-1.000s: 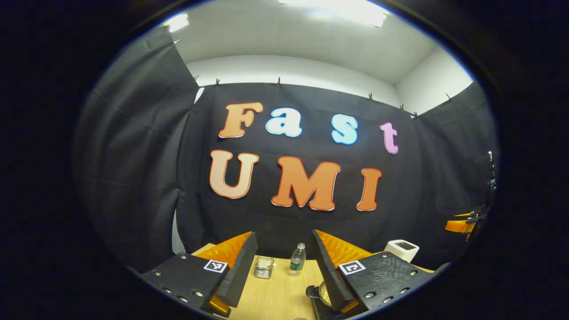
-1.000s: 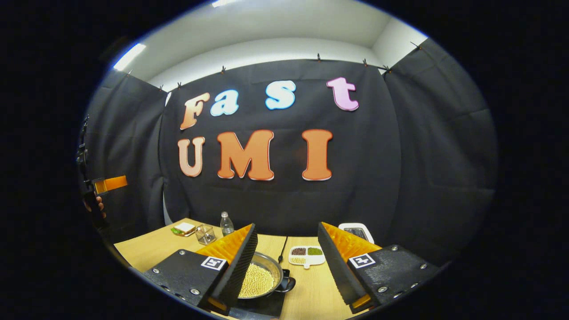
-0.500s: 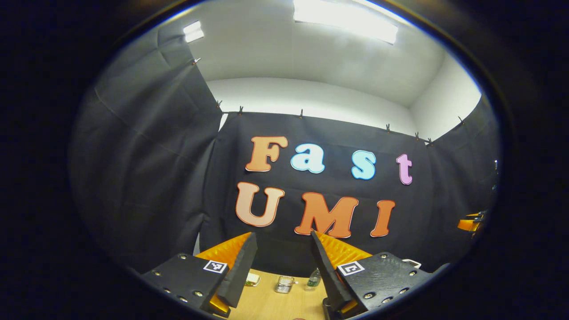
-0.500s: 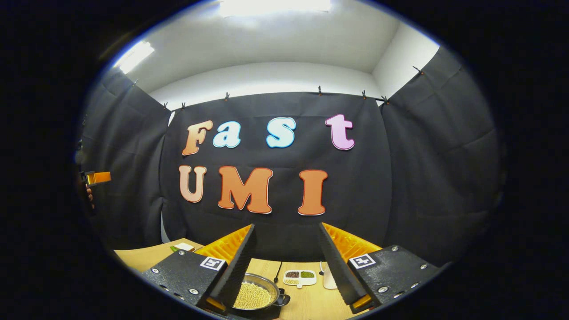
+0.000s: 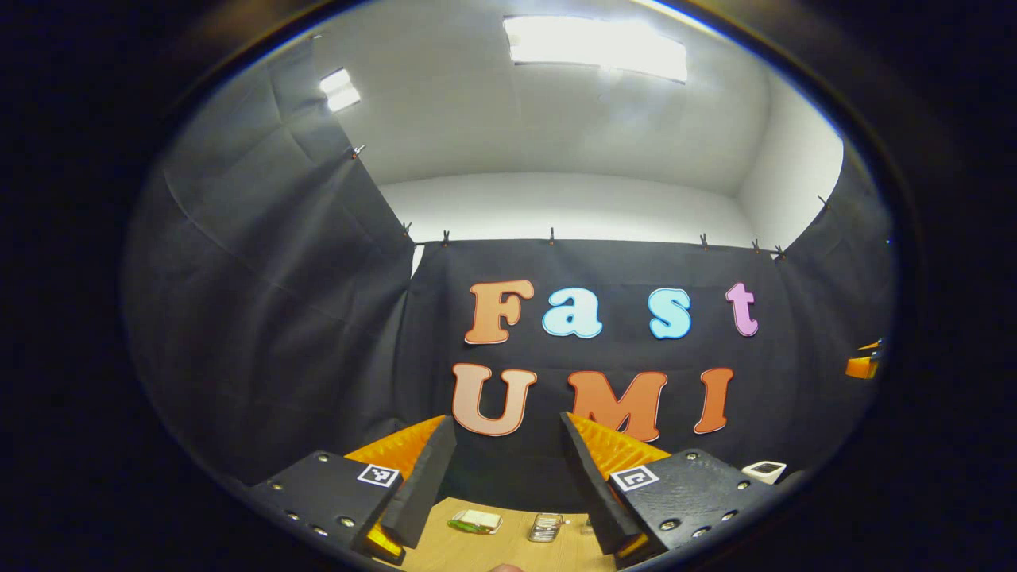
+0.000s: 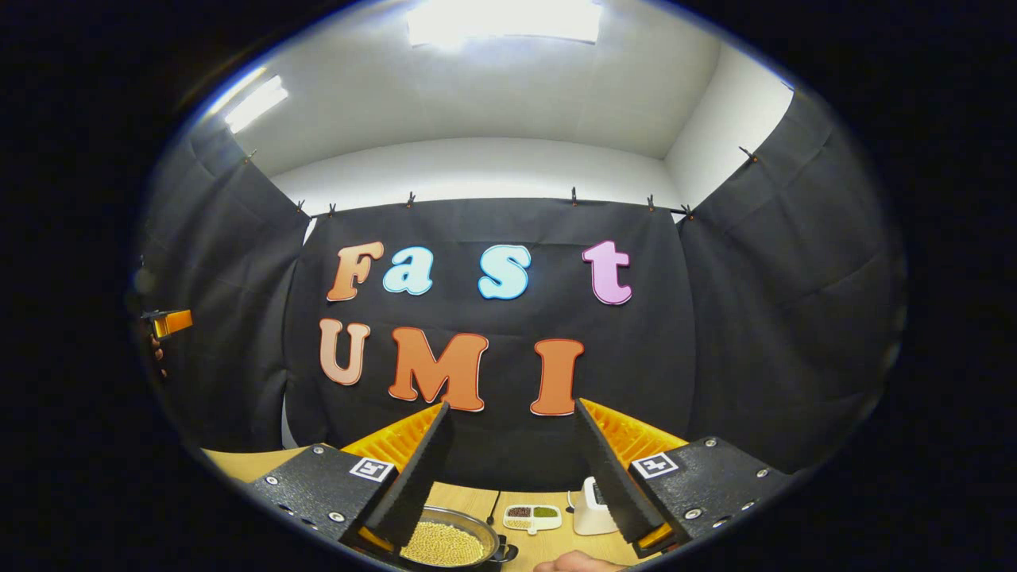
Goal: First push the handle of the pot to place it horizontally, then grasp the pot with both hands and set it on the induction cooktop.
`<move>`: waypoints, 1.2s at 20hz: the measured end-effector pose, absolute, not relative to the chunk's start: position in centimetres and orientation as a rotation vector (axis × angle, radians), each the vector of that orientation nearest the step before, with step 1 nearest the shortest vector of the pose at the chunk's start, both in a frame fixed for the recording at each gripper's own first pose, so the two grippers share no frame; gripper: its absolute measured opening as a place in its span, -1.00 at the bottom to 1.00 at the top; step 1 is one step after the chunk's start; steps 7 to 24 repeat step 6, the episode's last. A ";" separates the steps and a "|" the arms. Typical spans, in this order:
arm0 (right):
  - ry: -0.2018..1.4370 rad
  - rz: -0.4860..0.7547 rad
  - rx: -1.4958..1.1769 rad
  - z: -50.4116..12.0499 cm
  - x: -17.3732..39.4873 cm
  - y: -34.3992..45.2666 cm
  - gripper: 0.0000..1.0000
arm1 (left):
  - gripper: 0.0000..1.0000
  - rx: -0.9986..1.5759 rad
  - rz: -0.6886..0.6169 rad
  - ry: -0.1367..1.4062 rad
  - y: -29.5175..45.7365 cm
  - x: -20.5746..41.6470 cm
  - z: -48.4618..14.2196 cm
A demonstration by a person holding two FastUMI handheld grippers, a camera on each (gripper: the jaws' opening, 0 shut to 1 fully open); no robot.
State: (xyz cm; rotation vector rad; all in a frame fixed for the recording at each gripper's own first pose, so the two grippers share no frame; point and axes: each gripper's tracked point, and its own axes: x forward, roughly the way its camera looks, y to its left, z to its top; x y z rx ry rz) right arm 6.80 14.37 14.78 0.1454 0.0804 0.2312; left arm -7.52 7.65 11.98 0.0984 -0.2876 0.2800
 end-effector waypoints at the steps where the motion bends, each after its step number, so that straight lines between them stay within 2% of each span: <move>1: 0.082 0.229 0.150 14.7 6.9 14.4 0.79 | 0.63 0.114 0.292 -0.293 7.9 -7.5 12.0; 2: 0.080 0.233 0.155 14.8 6.9 14.6 0.79 | 0.56 0.146 0.325 -0.304 8.2 -7.8 12.3; 4: 0.071 0.240 0.159 15.1 6.9 15.0 0.87 | 0.62 0.197 0.379 -0.335 8.6 -8.9 12.7; 5: 0.067 0.241 0.159 15.2 7.0 15.1 0.87 | 0.55 0.212 0.382 -0.347 8.3 -9.2 12.8; 6: 0.062 0.241 0.158 15.3 7.2 15.2 0.87 | 0.63 0.218 0.379 -0.356 7.9 -9.4 12.8; 24: 0.062 0.241 0.158 15.3 7.2 15.2 0.87 | 0.63 0.218 0.379 -0.356 7.9 -9.4 12.8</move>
